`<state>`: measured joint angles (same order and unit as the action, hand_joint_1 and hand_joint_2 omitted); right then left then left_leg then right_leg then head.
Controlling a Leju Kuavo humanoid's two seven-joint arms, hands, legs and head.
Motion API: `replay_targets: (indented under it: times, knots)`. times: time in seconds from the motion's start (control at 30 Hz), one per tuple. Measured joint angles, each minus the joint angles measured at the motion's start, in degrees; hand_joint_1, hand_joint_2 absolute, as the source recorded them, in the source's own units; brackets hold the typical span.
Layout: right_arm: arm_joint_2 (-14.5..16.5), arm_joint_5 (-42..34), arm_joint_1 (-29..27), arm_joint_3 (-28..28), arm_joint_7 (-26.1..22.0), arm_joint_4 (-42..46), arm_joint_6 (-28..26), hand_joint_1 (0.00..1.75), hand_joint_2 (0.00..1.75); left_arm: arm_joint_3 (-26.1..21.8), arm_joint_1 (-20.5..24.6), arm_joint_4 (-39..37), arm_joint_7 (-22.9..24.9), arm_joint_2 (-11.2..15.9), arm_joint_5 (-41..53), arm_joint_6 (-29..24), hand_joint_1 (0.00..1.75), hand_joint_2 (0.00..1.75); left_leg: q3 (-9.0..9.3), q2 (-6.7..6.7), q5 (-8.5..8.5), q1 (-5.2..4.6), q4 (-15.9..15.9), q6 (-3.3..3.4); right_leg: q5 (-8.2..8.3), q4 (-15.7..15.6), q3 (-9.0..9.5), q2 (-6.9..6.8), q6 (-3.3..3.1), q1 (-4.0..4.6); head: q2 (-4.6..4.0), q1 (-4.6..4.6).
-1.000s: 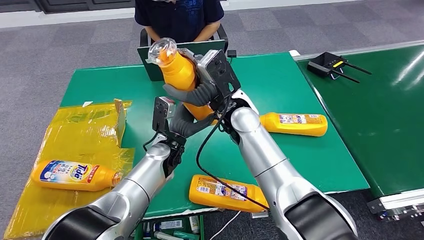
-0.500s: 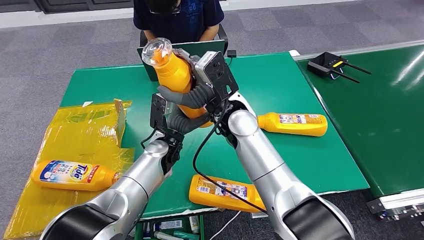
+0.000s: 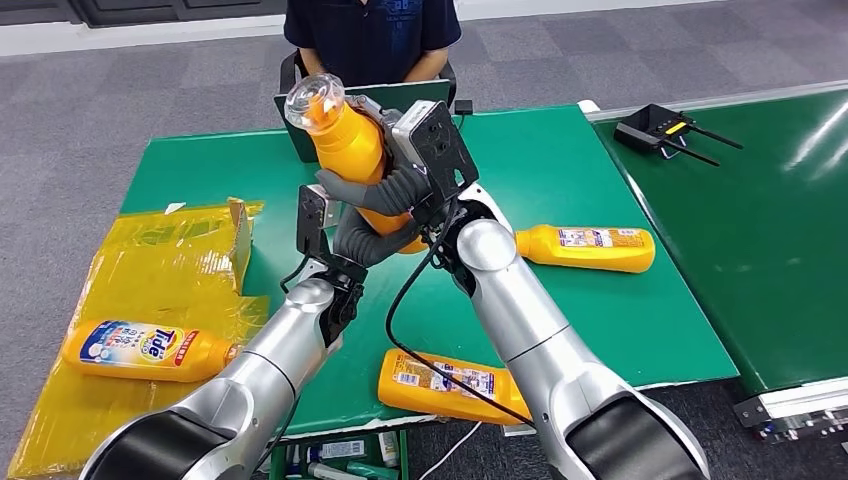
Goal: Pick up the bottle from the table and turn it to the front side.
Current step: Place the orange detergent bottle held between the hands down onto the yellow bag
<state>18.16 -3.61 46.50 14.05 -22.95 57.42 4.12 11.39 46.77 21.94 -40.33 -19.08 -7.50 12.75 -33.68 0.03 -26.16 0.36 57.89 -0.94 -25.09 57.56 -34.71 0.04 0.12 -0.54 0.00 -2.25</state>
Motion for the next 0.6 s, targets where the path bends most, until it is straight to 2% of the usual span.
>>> replay_targets:
  times: [0.6]
  knots:
    - [-0.13,0.13,-1.29,0.00,0.00,1.36,-0.13,1.75,1.75,-1.04,-0.37,0.00,0.00,-0.09,0.82,2.07,1.75,1.75,0.00,0.00,0.00,0.00,0.00,0.00,0.00,0.00,-0.01,0.00,0.00,0.00,-0.01,0.00]
